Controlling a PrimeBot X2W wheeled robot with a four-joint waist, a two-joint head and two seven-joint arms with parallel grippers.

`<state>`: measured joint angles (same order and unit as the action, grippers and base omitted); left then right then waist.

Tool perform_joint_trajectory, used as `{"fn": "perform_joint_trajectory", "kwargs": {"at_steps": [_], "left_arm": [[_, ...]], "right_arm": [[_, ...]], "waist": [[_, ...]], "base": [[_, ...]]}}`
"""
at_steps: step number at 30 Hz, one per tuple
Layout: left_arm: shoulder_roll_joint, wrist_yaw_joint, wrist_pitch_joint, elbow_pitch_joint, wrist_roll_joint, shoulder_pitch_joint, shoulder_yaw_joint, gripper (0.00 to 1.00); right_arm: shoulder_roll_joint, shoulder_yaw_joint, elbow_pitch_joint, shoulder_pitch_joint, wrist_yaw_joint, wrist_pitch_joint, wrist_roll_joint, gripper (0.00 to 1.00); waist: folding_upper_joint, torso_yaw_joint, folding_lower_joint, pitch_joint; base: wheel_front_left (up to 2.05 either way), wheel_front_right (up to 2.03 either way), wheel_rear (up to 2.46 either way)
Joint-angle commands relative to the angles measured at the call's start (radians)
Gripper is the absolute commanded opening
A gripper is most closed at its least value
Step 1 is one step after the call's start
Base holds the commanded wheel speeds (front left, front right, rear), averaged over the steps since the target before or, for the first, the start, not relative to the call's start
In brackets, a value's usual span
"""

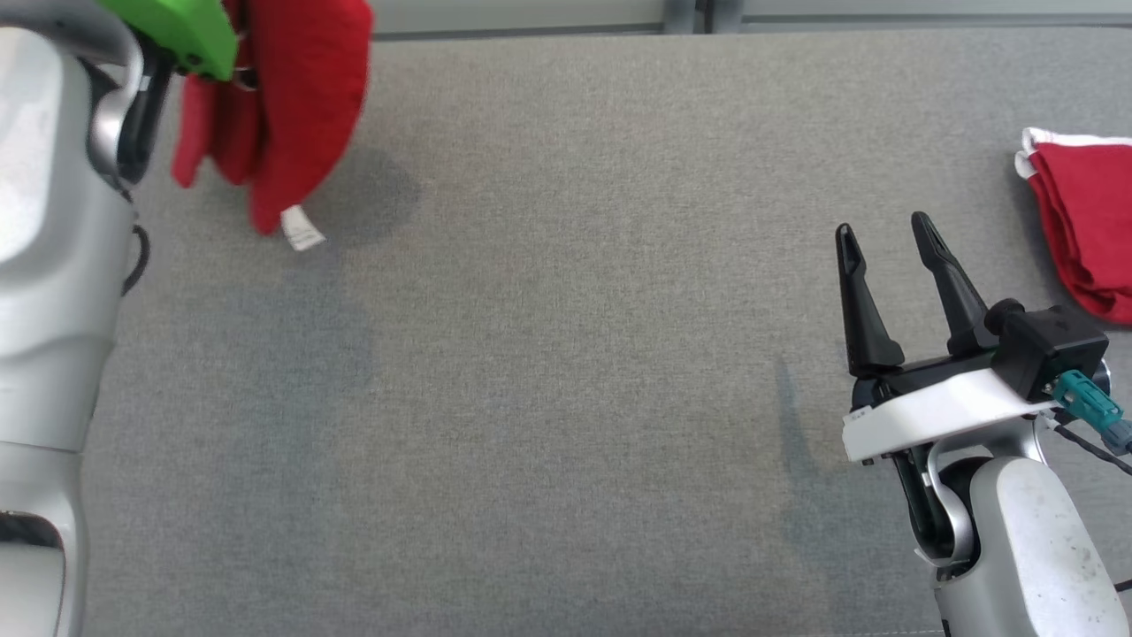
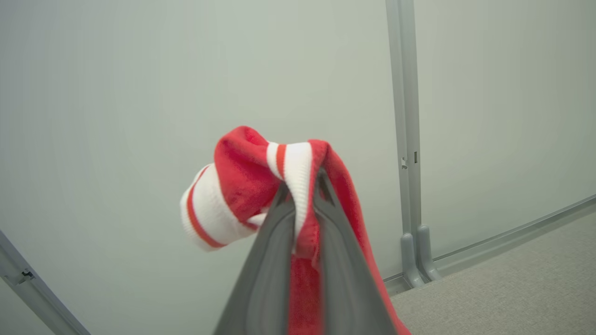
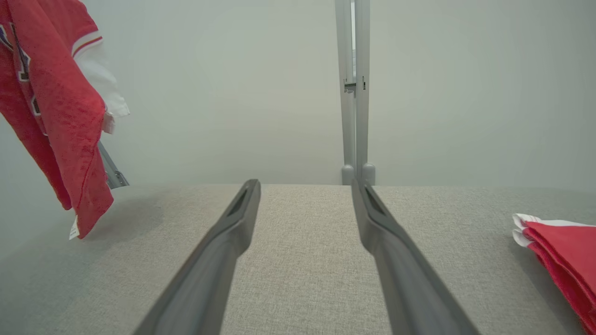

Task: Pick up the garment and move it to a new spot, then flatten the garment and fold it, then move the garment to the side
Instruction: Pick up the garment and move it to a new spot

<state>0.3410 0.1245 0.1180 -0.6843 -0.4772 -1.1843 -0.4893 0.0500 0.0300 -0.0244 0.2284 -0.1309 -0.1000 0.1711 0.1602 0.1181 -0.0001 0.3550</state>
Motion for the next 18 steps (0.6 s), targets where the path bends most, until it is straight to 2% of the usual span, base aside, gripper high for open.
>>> {"fn": "perform_joint_trajectory", "kwargs": {"at_steps": [1, 5, 11, 14, 18], "left_arm": [[-0.010, 0.005, -0.010, 0.035, -0.002, 0.017, -0.014, 0.00], [-0.052, 0.004, -0.032, 0.122, -0.023, 0.025, -0.038, 0.00], [-0.180, -0.023, -0.036, 0.277, -0.063, 0.050, -0.073, 0.00], [-0.242, -0.034, -0.028, 0.316, -0.071, 0.082, -0.117, 0.00], [-0.282, -0.060, 0.000, 0.334, -0.097, 0.112, -0.183, 0.00]], "right_arm": [[0.002, 0.002, 0.006, -0.019, 0.000, -0.011, 0.010, 1.00], [0.002, 0.003, 0.015, -0.031, 0.000, -0.018, 0.026, 1.00], [0.002, -0.014, 0.025, -0.038, 0.000, -0.034, 0.040, 1.00], [0.002, -0.026, 0.033, -0.027, 0.000, -0.041, 0.042, 1.00], [0.002, -0.030, 0.043, -0.007, 0.000, -0.053, 0.049, 1.00]], "waist": [[-0.0002, -0.050, 0.0001, -0.074], [-0.0002, -0.073, 0.0001, -0.088], [-0.0002, -0.115, 0.0001, -0.080], [-0.0002, -0.134, 0.0001, -0.063], [-0.0002, -0.167, 0.0001, -0.041]], "base": [[0.00, 0.00, 0.00], [0.00, 0.00, 0.00], [0.00, 0.00, 0.00], [0.00, 0.00, 0.00], [0.00, 0.00, 0.00]]}}
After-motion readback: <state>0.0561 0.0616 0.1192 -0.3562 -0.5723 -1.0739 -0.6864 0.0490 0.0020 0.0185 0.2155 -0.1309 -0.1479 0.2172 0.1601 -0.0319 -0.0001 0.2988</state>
